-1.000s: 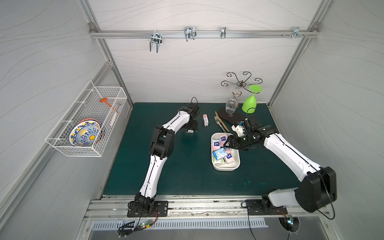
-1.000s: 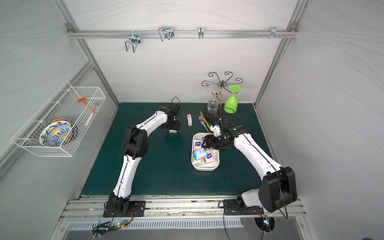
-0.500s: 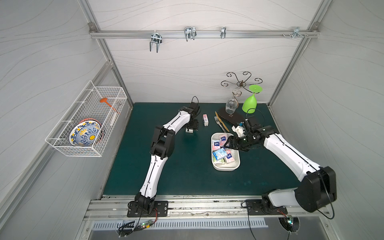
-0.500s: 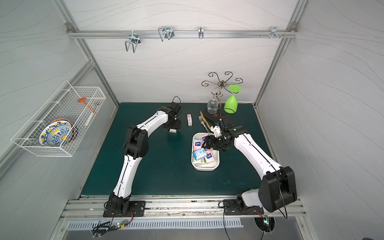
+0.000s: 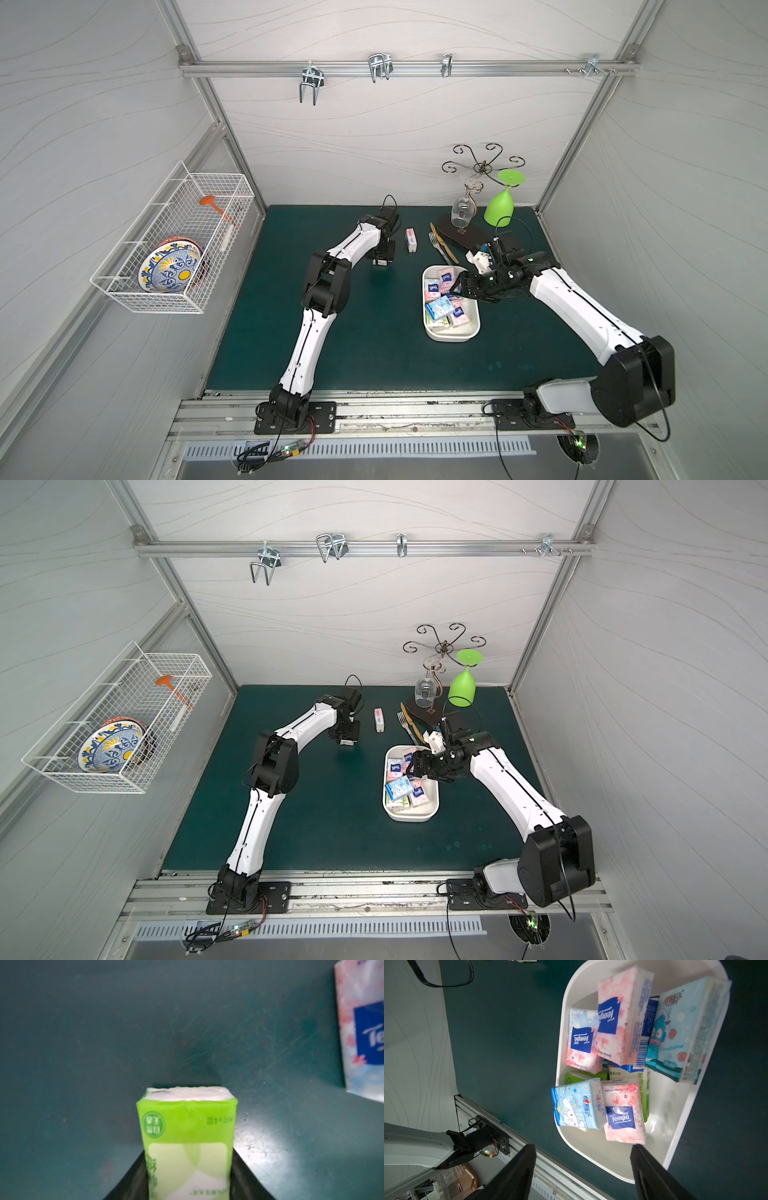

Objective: Put the pocket tissues into the storage box
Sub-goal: Pick up the pocket tissues from the center of the board.

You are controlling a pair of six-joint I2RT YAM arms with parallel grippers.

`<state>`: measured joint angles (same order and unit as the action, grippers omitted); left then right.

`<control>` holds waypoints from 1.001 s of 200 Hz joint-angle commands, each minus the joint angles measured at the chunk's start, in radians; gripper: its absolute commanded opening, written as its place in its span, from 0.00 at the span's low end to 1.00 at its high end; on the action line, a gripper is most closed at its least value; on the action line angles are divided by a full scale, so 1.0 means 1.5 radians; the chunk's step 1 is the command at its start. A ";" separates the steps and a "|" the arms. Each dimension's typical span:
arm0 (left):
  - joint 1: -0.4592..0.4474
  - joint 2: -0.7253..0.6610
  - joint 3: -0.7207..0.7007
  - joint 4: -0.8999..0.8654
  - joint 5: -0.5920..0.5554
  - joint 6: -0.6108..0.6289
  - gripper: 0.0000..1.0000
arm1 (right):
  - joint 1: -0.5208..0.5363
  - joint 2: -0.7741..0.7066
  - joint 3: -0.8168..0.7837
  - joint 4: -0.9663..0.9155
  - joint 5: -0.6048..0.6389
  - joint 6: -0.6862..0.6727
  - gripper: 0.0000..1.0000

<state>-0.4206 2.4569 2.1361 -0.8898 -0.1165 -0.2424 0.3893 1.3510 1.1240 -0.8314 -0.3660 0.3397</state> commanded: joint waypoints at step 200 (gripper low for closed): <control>-0.190 -0.303 -0.270 0.158 0.208 -0.302 0.48 | -0.092 -0.116 -0.074 -0.006 0.026 0.048 0.78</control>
<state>-0.6758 1.9667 1.6699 -0.7040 0.1959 -0.6586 0.2642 1.1965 1.0279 -0.8169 -0.3225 0.4042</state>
